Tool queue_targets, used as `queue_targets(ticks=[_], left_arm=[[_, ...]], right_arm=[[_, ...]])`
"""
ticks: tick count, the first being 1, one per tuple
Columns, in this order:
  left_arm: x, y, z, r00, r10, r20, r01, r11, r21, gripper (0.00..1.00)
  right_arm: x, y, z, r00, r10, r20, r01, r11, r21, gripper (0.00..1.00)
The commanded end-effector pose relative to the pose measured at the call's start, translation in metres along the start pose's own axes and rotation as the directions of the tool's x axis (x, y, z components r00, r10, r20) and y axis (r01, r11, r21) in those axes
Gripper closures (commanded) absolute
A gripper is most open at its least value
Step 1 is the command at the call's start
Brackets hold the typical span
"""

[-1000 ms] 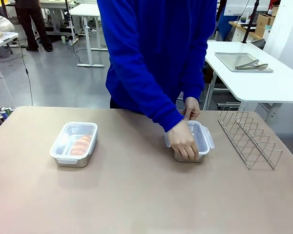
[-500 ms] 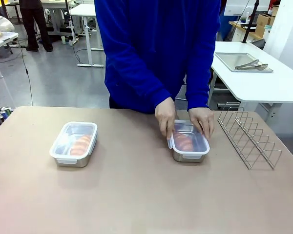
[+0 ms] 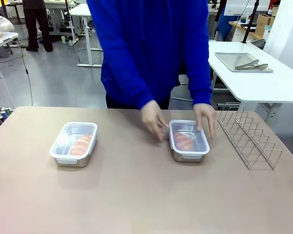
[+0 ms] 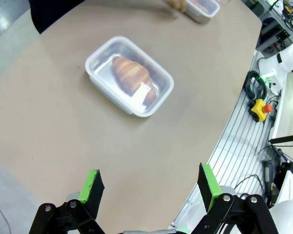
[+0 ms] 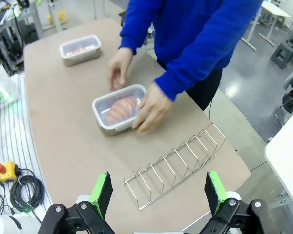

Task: Place the bread in airtight containers.
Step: Release when the human grabs the Airtight Container lid.

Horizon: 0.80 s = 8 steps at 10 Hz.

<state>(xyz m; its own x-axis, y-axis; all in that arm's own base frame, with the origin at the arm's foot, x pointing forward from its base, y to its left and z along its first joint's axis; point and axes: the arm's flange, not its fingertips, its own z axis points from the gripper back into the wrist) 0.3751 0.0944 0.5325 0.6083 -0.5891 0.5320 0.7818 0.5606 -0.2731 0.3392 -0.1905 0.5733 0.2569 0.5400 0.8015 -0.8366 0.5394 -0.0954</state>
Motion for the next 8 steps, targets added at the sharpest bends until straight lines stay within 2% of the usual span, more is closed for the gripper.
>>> queue_targets(ticks=[1, 8], left_arm=[[0.0005, -0.0011, 0.0013, 1.000, -0.018, -0.003, 0.018, 1.000, -0.004, 0.00], [0.0005, -0.0011, 0.0013, 1.000, -0.018, -0.003, 0.018, 1.000, -0.004, 0.00]], right_arm=[[0.0018, -0.0011, 0.0017, 1.000, 0.012, -0.004, -0.012, 1.000, 0.002, 0.00], [0.0018, -0.0011, 0.0017, 1.000, 0.012, -0.004, -0.012, 1.000, 0.002, 0.00]])
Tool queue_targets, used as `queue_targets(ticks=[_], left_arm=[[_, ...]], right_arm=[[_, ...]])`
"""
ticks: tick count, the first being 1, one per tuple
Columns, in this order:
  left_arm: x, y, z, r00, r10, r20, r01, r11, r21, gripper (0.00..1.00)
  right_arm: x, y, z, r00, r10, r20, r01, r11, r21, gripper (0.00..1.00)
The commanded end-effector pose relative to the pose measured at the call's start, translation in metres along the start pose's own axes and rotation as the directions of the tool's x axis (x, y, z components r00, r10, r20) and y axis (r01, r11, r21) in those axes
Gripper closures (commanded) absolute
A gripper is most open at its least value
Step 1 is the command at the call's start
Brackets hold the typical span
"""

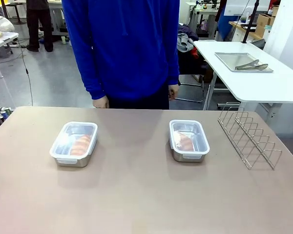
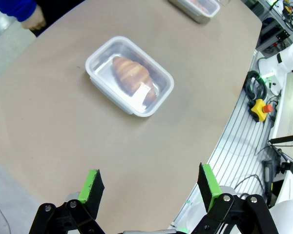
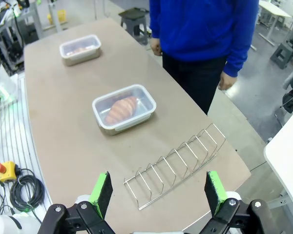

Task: Place the bread in airtight containers.
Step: Release when the human grabs the Airtight Container lid.

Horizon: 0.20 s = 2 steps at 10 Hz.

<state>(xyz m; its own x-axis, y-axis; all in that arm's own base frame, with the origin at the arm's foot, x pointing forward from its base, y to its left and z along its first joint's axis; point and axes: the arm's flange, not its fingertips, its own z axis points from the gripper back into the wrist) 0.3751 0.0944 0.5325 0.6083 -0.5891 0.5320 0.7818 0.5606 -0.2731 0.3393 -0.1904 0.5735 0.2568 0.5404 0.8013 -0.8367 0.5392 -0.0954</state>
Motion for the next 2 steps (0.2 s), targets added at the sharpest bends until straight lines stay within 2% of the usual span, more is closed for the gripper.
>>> queue_targets(ticks=[1, 2], left_arm=[[0.0005, -0.0011, 0.0013, 1.000, -0.018, -0.003, 0.018, 1.000, -0.004, 0.00], [0.0005, -0.0011, 0.0013, 1.000, -0.018, -0.003, 0.018, 1.000, -0.004, 0.00]], right_arm=[[0.0017, -0.0010, 0.0017, 1.000, 0.012, -0.004, -0.012, 1.000, 0.002, 0.00], [0.0017, -0.0010, 0.0017, 1.000, 0.012, -0.004, -0.012, 1.000, 0.002, 0.00]])
